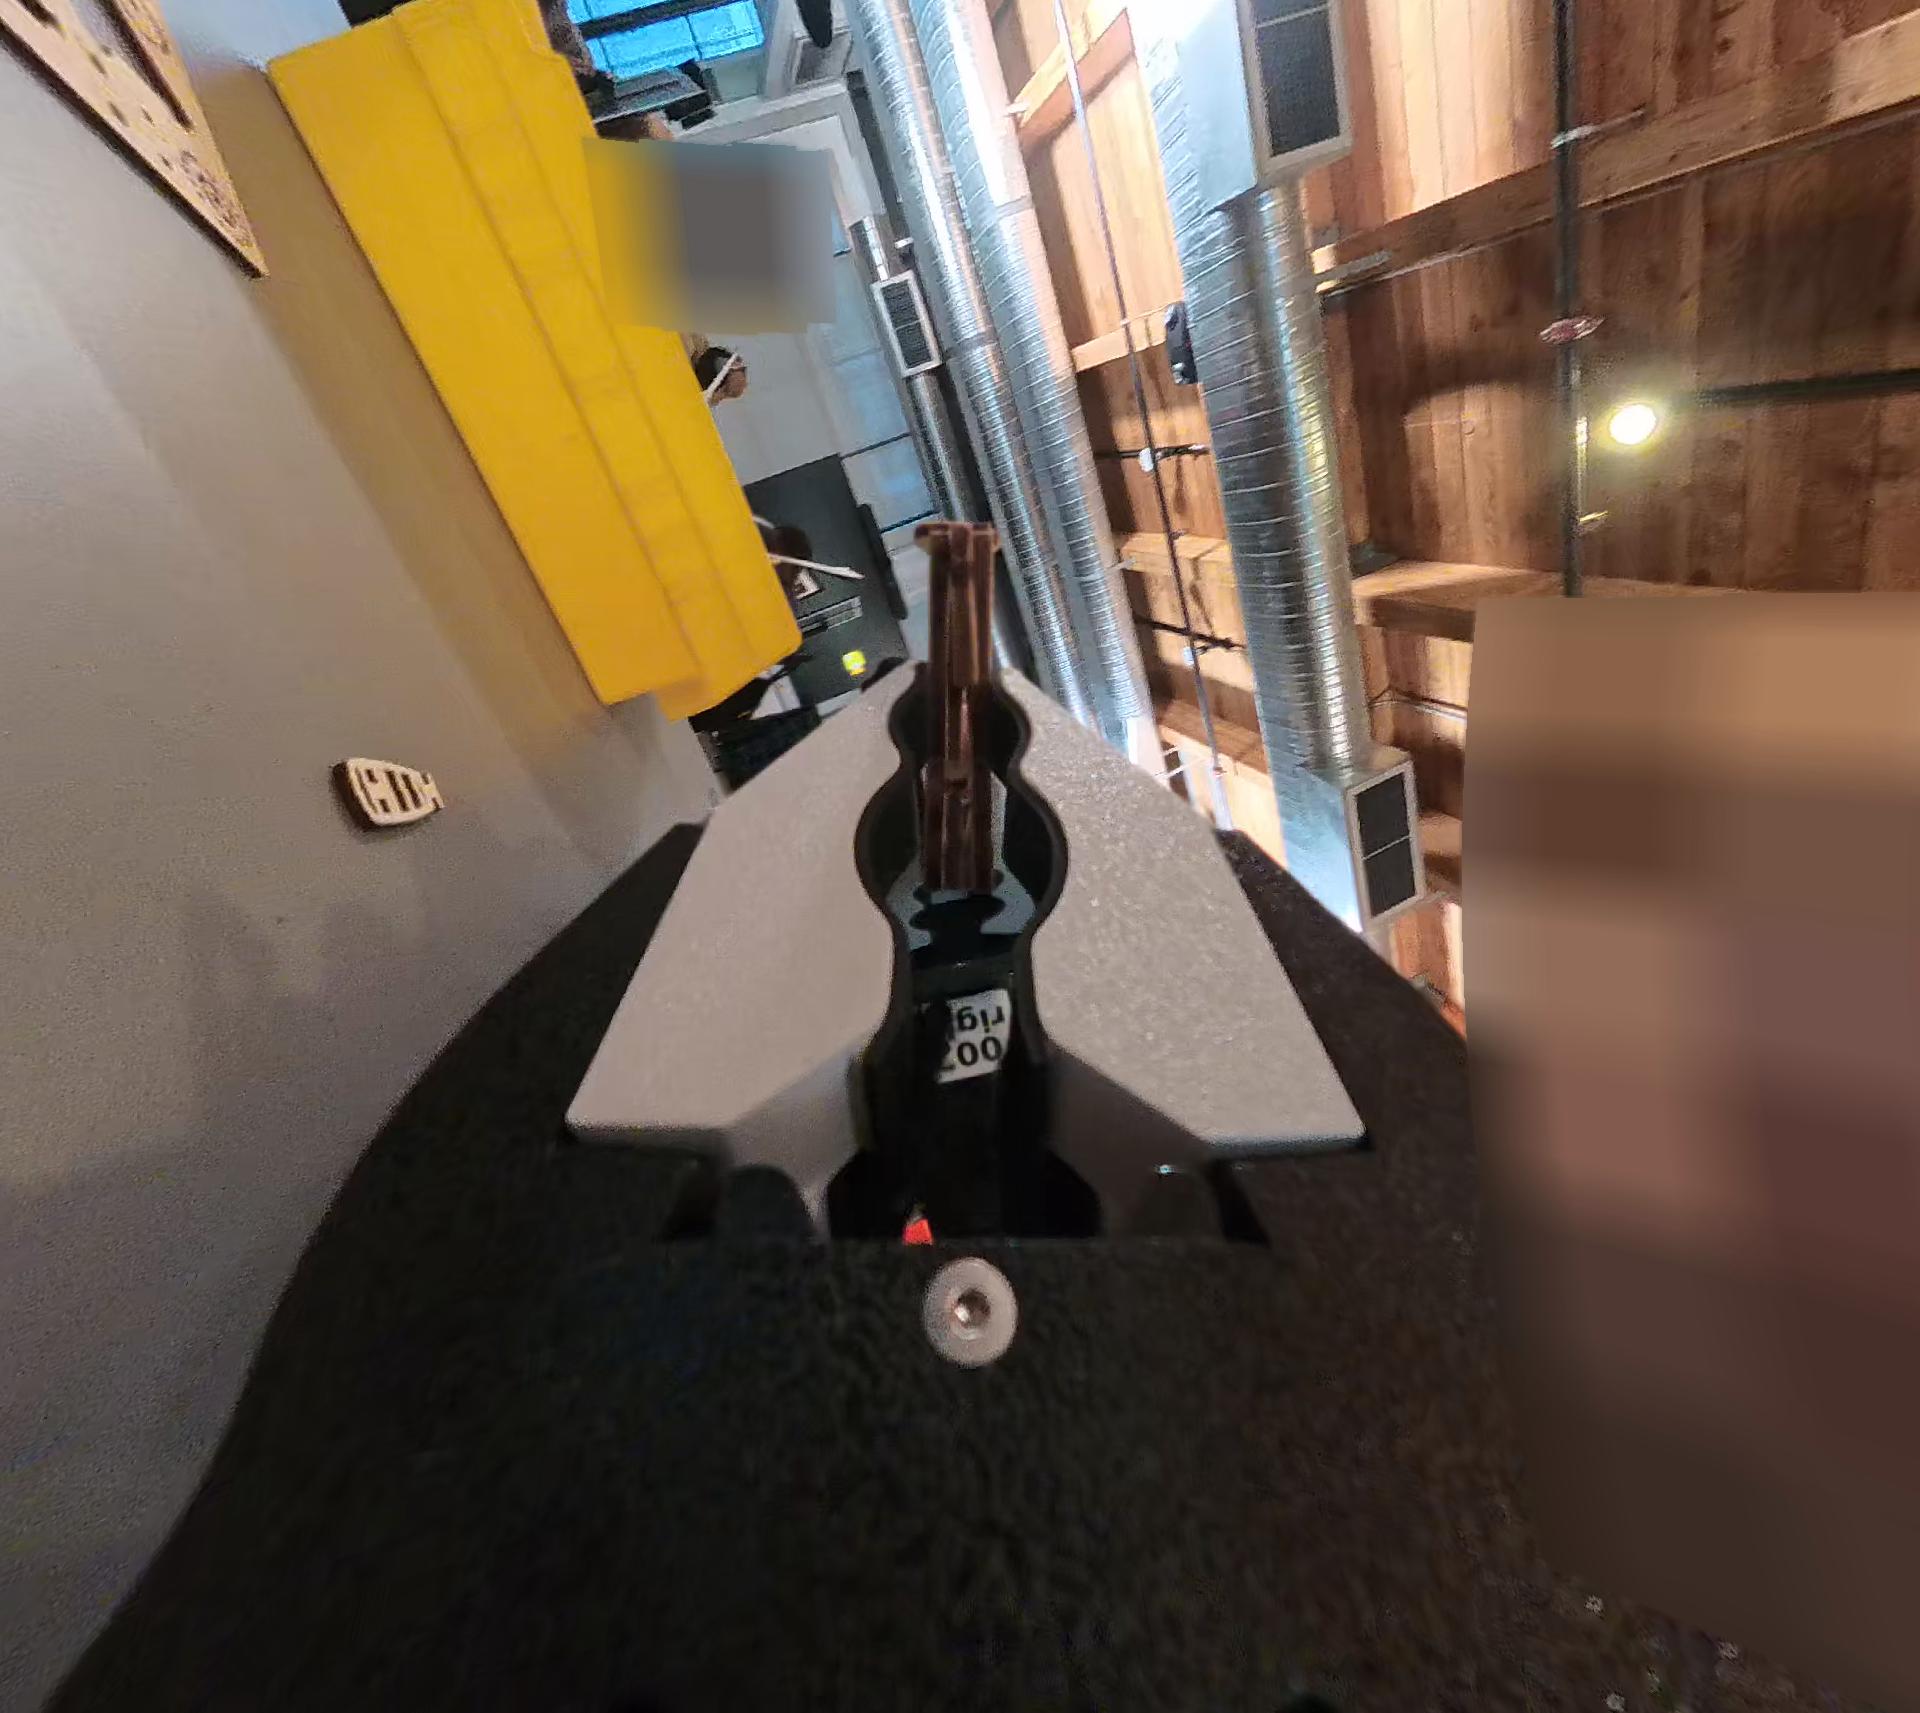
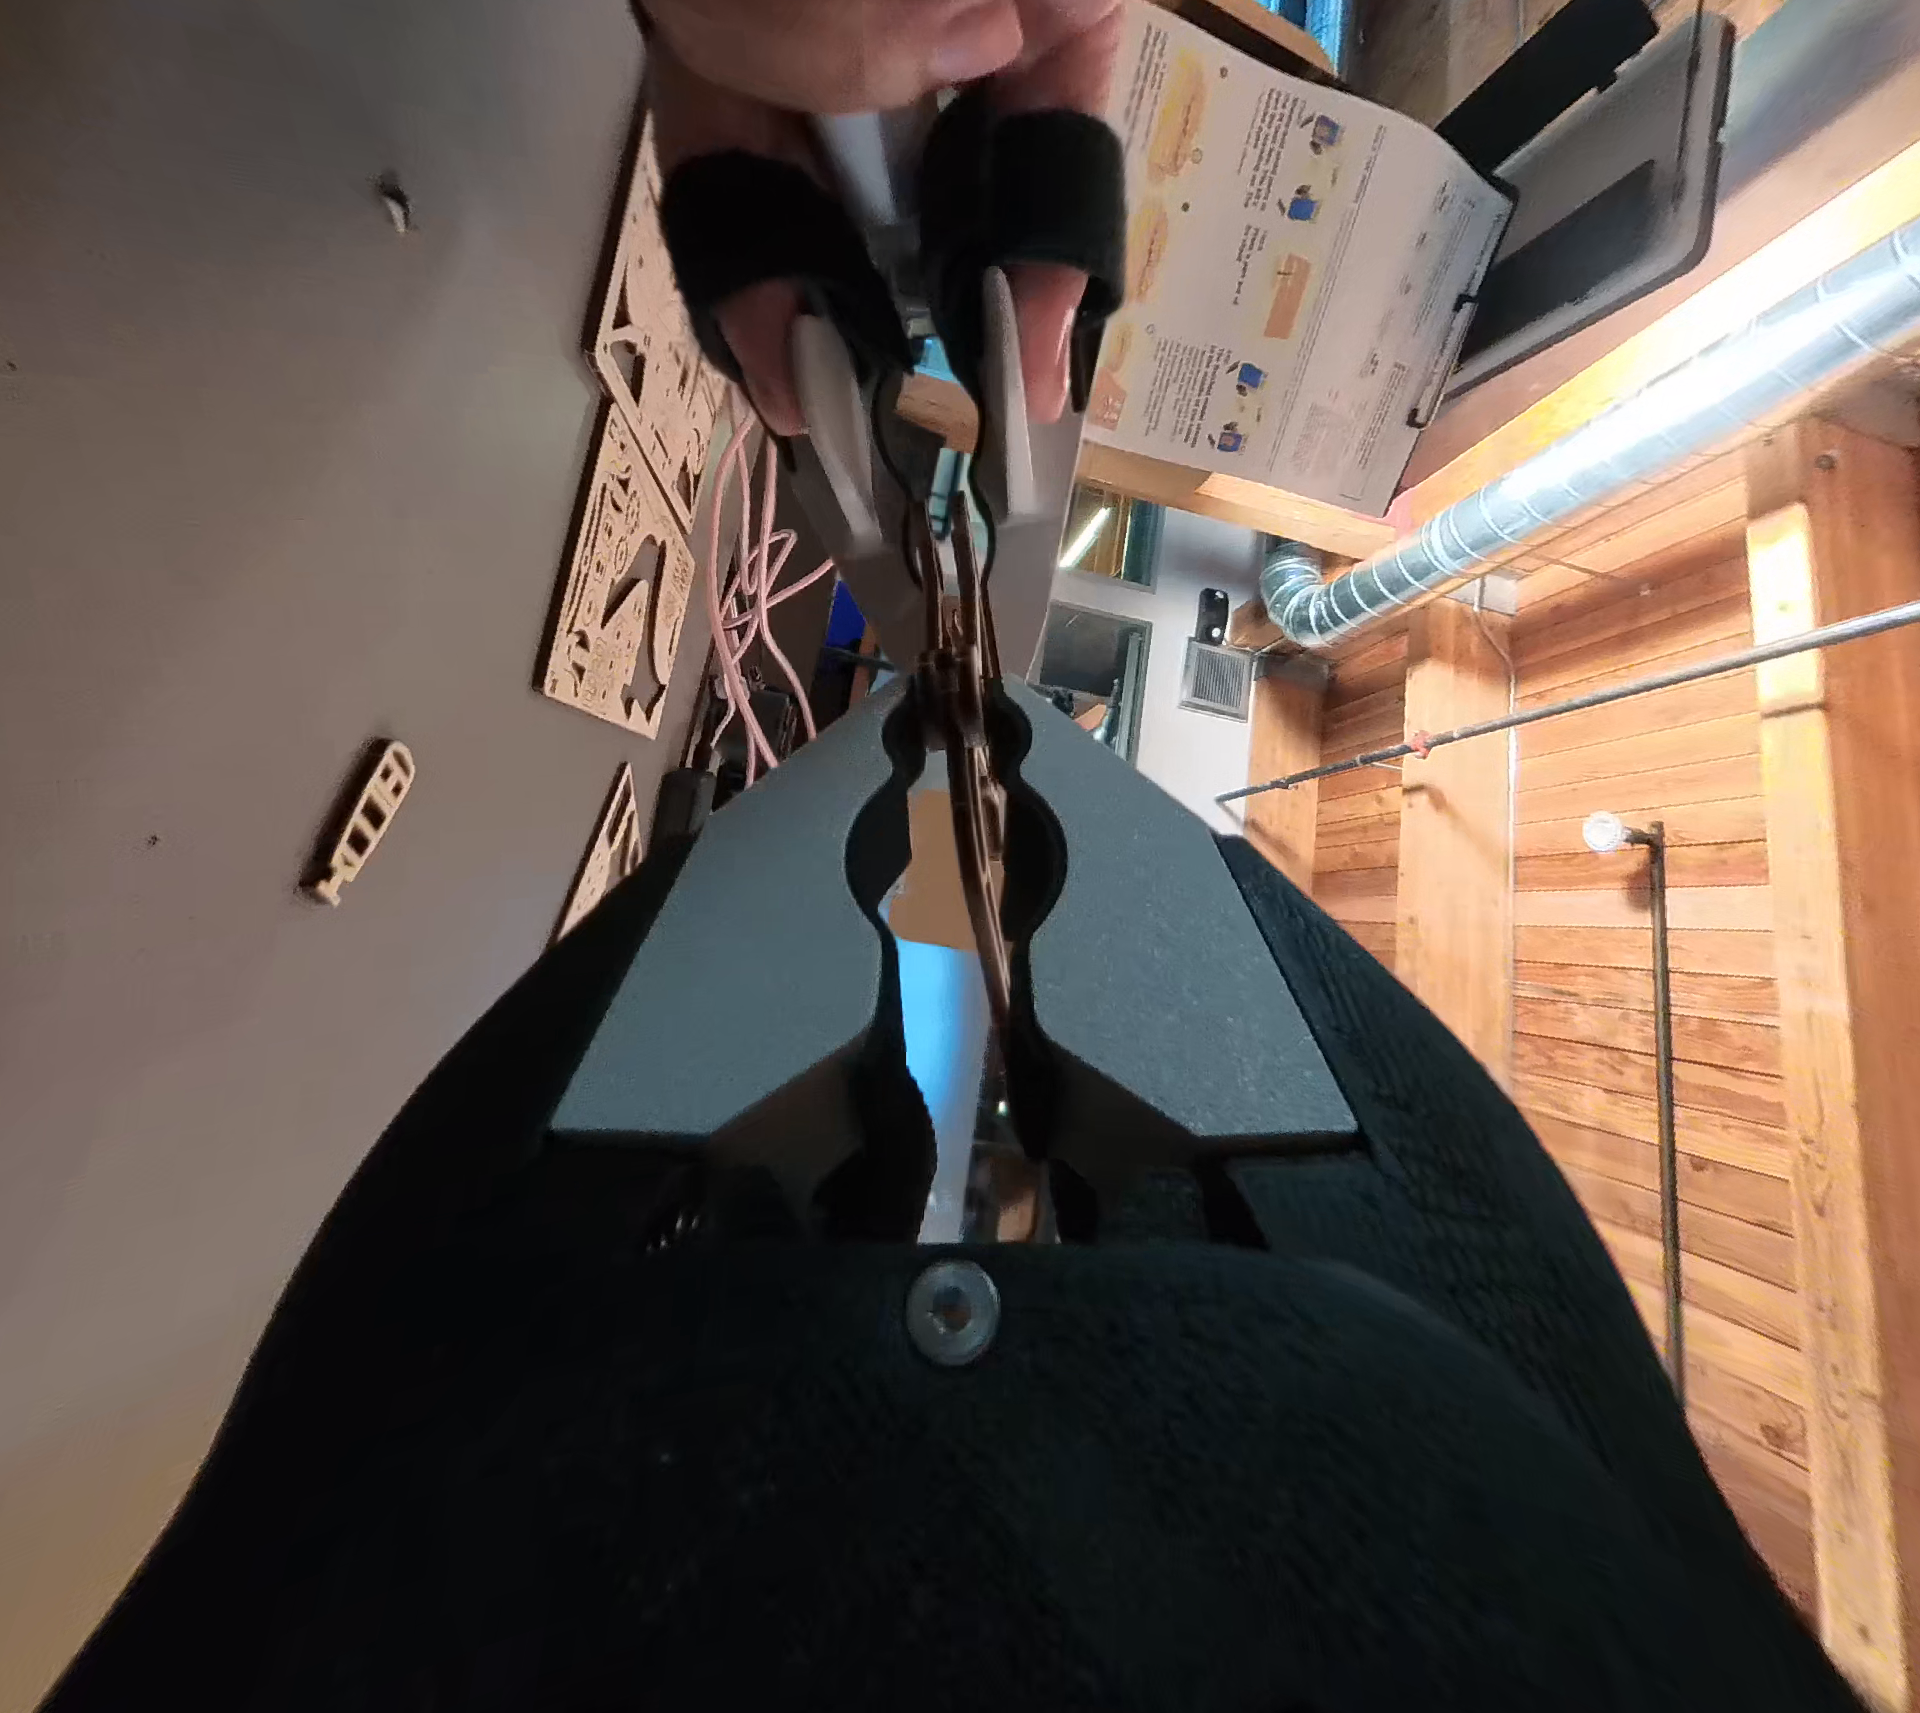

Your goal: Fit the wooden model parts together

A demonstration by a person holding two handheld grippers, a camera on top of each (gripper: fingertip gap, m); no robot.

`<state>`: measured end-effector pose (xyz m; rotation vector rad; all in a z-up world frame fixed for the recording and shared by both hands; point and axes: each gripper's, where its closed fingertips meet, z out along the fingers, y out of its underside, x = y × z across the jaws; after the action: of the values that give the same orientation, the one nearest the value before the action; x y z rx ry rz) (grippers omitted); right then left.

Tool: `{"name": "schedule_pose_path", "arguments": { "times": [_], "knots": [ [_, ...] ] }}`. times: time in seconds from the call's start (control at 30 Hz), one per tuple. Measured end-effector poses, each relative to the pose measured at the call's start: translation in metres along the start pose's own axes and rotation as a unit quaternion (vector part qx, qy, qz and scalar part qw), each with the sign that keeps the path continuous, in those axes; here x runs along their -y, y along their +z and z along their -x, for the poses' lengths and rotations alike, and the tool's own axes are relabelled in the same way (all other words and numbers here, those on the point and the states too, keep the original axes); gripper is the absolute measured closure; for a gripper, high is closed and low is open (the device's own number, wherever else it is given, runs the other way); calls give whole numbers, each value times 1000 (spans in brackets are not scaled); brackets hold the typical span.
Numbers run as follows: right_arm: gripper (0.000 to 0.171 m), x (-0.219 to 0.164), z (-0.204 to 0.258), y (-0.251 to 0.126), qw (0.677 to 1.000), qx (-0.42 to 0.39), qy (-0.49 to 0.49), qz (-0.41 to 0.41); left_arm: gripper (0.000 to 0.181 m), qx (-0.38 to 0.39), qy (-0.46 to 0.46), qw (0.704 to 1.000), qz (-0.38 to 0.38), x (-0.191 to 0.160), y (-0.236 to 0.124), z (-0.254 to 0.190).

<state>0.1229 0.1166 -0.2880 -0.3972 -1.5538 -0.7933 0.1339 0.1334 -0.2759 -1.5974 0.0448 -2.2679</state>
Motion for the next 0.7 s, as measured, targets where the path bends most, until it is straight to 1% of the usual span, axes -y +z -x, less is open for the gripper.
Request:
{"name": "schedule_pose_path", "arguments": {
  "times": [0.03,0.1,0.2,0.23,0.3,0.33,0.37,0.4,0.43,0.47,0.5,0.53,0.57,0.6,0.63,0.67,0.7],
  "knots": [
    [163,-2,0,-1,1000,1,7,3,174,-12,1,1000,-3,0,1,-1],
    [164,-6,-1,-3,999,7,31,5,163,-39,-2,999,0,0,2,-6],
    [164,-18,0,-9,994,30,110,6,147,-52,6,998,26,-6,0,-13],
    [164,-23,2,-11,988,42,147,8,142,-47,30,998,35,-9,-2,-15],
    [164,-37,5,-16,970,72,234,14,131,-26,119,991,53,-15,-10,-21],
    [164,-43,8,-18,954,92,286,15,126,-8,184,981,59,-15,-14,-22],
    [164,-49,10,-20,932,113,343,13,129,14,257,964,64,-12,-16,-24],
    [164,-53,12,-21,905,136,403,7,131,32,328,942,67,-6,-18,-26],
    [164,-57,13,-22,871,160,465,1,131,46,395,914,77,-2,-17,-27],
    [164,-59,15,-22,830,187,526,-8,131,57,453,885,95,1,-14,-27],
    [164,-60,16,-23,782,215,584,-22,131,67,498,856,119,4,-11,-23],
    [164,-60,19,-24,728,248,638,-35,130,78,531,831,147,6,-7,-15],
    [164,-60,23,-25,673,279,683,-47,129,86,550,812,174,7,-3,-6],
    [164,-60,27,-25,625,302,718,-57,130,88,559,799,204,7,1,2],
    [164,-62,32,-25,588,313,744,-59,131,91,558,791,234,6,5,12],
    [164,-64,38,-24,561,323,760,-61,135,98,548,788,263,6,8,22],
    [164,-64,44,-24,542,334,769,-59,143,107,535,786,291,6,10,33]
  ]
}}
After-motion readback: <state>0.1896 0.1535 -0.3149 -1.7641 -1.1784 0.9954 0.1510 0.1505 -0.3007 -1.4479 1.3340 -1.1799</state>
